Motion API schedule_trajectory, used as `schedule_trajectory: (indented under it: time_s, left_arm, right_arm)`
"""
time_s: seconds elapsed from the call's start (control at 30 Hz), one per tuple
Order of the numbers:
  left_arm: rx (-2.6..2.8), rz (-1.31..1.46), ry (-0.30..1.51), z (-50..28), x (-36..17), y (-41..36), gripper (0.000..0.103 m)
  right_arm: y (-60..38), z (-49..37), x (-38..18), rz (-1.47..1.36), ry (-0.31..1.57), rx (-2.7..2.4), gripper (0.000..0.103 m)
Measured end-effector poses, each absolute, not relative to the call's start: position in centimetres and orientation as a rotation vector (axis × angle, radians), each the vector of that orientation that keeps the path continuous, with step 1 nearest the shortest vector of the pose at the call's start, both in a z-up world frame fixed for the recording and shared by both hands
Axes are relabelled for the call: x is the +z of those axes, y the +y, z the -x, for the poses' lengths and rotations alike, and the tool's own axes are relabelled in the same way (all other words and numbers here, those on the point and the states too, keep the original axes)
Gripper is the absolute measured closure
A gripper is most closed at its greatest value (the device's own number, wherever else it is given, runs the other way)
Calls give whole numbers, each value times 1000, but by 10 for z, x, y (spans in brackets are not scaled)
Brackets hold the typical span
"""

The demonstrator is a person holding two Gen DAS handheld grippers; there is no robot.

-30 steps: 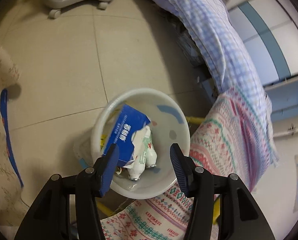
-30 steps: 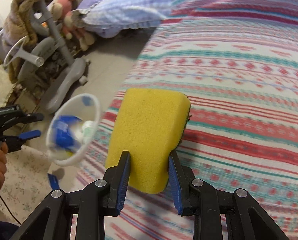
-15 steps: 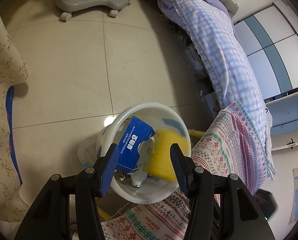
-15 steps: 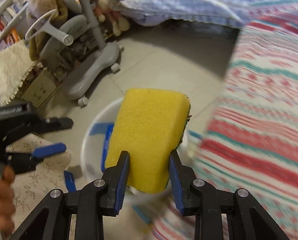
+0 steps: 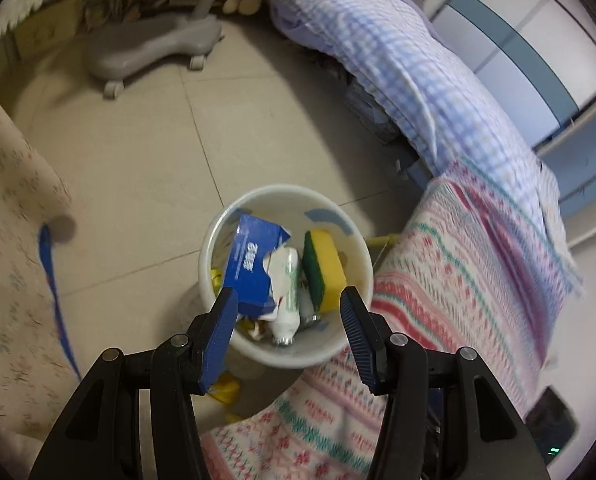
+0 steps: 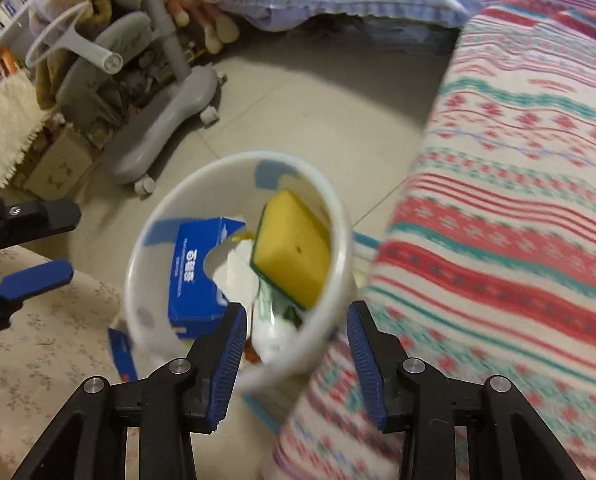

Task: Collect trash

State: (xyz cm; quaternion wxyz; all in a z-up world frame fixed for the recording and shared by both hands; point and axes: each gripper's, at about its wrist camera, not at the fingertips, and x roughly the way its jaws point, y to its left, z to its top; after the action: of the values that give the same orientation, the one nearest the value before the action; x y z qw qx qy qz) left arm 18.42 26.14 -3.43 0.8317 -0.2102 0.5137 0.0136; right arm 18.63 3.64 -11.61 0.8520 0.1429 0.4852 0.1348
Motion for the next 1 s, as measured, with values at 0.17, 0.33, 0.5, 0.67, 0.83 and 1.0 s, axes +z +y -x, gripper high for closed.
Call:
schedule_trajectory:
  time_s: [0.17,0.33,0.5,0.67,0.83,1.0]
  left_arm:
    - [-11,212,973,-122,-7,223,27]
    - [-21,105,918,-52,-1,194,26]
    - [44,-2,817,-4,21,178,26]
    - [108,-48,747,33,42,167,22]
    - [181,-78,685,61,60,162,14]
    - [178,-65,687,68,64,154,13]
  right_arm:
    - [13,-142,-84,-277,979,333,57]
    - [6,-86,-48,-169,946,386,49]
    - [0,-34,-14,-111,867,433,32]
    - [-2,-5,0,-60,830,435,29]
    - [-14,15,9,-71,766,409,18]
    - [-22,29,10,-82,735,439,11]
